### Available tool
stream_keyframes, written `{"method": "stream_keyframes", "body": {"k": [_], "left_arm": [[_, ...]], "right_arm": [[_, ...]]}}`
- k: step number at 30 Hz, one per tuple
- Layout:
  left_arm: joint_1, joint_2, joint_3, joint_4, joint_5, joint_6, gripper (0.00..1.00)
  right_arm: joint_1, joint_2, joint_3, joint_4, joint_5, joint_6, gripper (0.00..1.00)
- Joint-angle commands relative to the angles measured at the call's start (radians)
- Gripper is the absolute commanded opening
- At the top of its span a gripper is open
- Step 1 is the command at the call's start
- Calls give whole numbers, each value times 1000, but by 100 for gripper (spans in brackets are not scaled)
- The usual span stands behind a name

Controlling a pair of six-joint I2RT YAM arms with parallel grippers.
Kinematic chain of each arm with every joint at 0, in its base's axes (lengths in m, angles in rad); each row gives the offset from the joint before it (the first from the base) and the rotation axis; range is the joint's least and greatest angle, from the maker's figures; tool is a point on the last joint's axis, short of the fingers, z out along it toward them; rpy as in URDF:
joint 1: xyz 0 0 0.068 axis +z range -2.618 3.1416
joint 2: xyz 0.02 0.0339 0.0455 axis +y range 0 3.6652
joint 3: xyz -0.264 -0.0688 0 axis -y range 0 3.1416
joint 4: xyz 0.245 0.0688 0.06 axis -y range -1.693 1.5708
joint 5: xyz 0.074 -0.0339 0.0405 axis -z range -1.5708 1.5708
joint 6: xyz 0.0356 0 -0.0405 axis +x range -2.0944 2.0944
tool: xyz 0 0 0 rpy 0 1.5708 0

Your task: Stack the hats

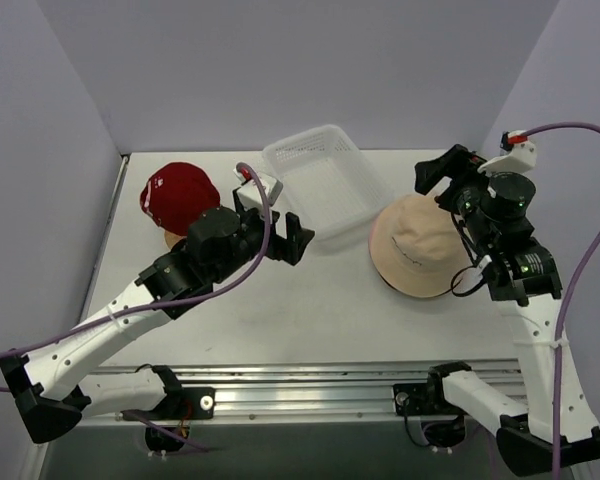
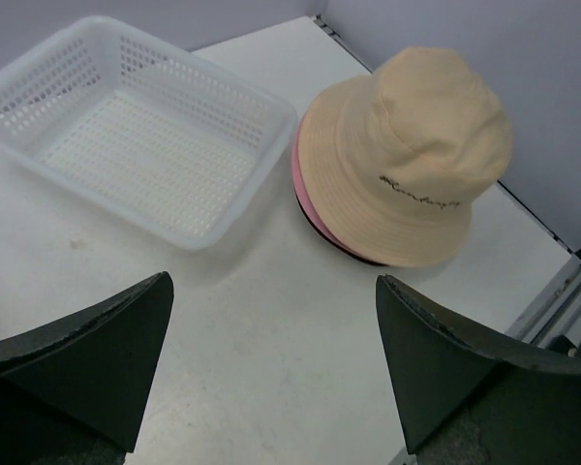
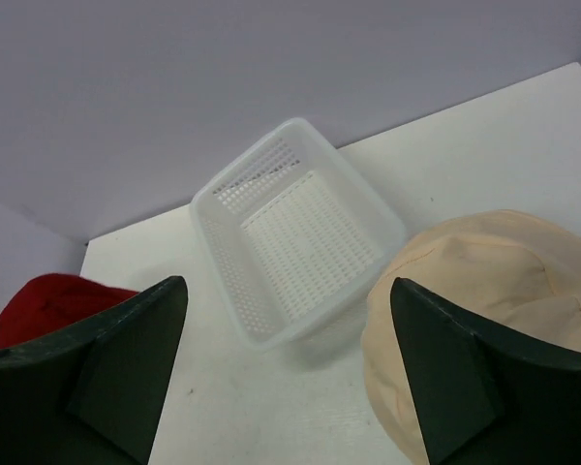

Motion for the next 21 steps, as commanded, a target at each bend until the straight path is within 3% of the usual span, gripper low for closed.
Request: {"method": "stream_keyframes", "body": {"k": [1, 5, 7, 13, 17, 21], "left_arm": [[-23, -116, -64, 17, 43, -17, 94], [-32, -194, -133, 1, 132, -56, 94], [-33, -222, -163, -31, 166, -65, 94], [-90, -328, -254, -71, 160, -44, 94], [-167, -386, -294, -54, 81, -24, 94], [-168, -441, -354, 4, 67, -34, 94]], "right_arm": [[68, -103, 28, -103, 93, -44, 82], [77, -233, -85, -123, -11, -39, 87], [77, -288, -122, -172, -12, -37, 98], [76, -520, -248, -248, -81, -45, 100], [67, -632, -269, -339, 3, -37, 100], [65, -657, -285, -426, 47, -60, 100]]}}
